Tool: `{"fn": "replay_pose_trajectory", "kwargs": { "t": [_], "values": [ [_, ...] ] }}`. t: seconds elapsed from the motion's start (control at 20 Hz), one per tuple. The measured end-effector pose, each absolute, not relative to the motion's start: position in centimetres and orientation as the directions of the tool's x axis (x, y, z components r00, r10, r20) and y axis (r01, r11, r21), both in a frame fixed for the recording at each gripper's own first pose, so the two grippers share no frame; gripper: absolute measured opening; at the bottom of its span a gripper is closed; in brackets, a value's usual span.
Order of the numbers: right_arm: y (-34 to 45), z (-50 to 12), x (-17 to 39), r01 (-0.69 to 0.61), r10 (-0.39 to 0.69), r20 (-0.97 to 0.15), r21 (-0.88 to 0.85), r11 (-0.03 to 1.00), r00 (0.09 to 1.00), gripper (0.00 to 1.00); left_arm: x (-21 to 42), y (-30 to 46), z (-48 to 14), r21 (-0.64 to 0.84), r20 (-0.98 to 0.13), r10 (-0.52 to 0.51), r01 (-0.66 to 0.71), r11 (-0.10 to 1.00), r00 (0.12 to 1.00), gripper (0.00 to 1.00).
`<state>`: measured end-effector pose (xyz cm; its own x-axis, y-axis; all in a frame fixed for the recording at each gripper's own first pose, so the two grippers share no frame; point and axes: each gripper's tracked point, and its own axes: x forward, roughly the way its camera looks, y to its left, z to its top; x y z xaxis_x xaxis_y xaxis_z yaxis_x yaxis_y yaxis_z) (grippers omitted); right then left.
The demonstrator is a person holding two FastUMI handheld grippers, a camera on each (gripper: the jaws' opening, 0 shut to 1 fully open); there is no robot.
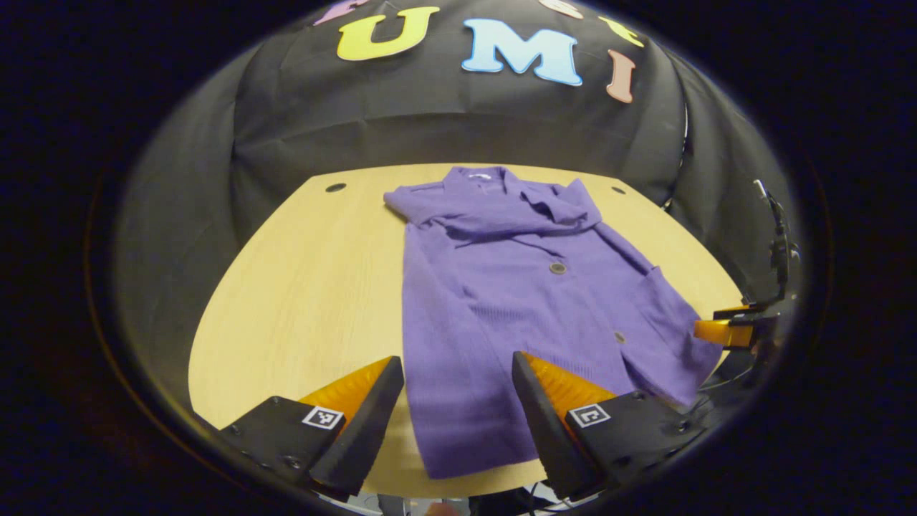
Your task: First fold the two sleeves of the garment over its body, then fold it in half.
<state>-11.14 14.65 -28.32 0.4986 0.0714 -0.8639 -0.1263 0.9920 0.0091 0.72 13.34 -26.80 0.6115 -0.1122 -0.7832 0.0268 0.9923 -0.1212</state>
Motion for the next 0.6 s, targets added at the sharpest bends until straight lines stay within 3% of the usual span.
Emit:
{"fn": "replay_pose_trajectory", "kwargs": {
  "t": [0.6],
  "values": [
    [15.3,-30.7,-13.3,-0.113,0.070,-0.875,0.017,0.993,0.478,0.92,-4.0,13.1,-31.2,-0.106,-0.827,-0.124,0.064,0.992,0.548,0.98]
  ]
}}
